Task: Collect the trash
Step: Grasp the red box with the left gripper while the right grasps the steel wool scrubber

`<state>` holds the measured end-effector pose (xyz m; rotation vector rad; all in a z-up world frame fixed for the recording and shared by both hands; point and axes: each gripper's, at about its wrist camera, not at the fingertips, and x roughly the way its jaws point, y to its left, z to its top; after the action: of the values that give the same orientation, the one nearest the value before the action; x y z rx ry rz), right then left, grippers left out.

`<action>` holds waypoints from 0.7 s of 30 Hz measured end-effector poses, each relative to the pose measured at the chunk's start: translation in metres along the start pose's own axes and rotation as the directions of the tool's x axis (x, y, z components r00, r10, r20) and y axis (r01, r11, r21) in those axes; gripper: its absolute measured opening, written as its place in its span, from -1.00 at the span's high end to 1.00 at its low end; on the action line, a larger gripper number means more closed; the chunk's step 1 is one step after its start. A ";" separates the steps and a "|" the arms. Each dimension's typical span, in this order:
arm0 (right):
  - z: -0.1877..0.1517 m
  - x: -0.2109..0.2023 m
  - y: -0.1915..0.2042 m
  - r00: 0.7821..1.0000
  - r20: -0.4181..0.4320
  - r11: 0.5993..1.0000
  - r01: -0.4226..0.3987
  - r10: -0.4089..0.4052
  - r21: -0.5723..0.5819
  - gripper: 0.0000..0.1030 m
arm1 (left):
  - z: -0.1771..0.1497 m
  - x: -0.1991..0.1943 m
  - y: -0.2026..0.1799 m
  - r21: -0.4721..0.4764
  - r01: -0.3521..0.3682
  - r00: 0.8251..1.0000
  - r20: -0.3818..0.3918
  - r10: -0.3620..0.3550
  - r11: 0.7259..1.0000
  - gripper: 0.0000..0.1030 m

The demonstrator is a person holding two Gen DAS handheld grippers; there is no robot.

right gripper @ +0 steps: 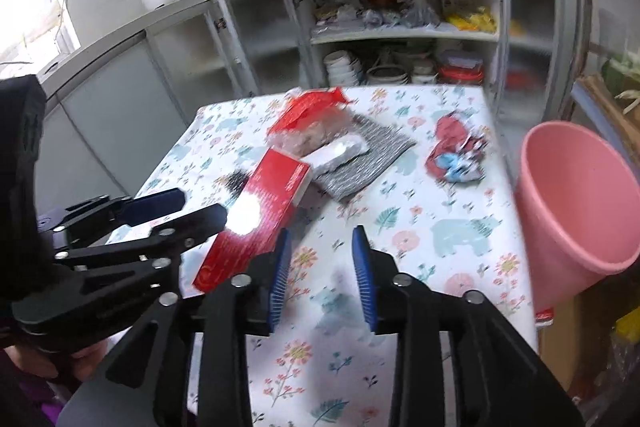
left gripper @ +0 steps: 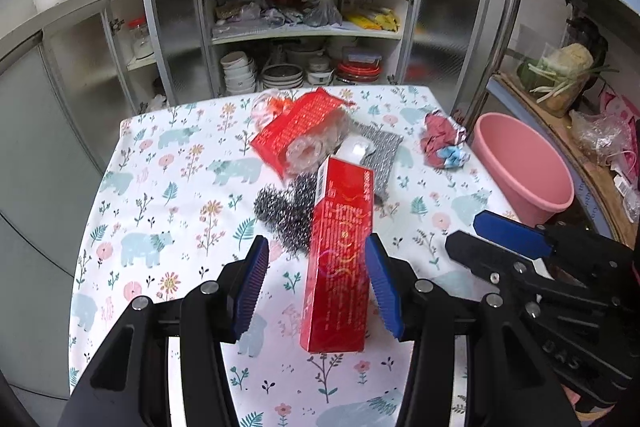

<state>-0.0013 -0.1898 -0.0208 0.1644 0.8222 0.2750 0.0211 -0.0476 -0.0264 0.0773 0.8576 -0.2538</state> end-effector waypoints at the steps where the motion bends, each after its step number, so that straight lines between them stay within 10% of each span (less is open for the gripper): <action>1: 0.000 0.000 0.000 1.000 0.003 1.000 0.004 -0.004 0.000 0.28 | -0.001 0.002 0.000 0.000 -0.002 1.000 -0.005 0.002 1.000 0.04; 10: -0.001 0.005 -0.003 1.000 0.009 1.000 0.021 -0.021 -0.001 0.26 | -0.011 0.025 0.005 -0.005 -0.020 0.997 -0.069 0.019 1.000 0.04; 21: 0.002 0.018 -0.007 1.000 -0.003 1.000 -0.010 0.010 -0.013 0.26 | -0.005 0.049 0.004 -0.061 0.125 0.981 -0.144 -0.133 0.990 0.01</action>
<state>0.0134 -0.1912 -0.0341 0.1561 0.8228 0.2897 0.0496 -0.0525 -0.0668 -0.0083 1.0180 -0.3504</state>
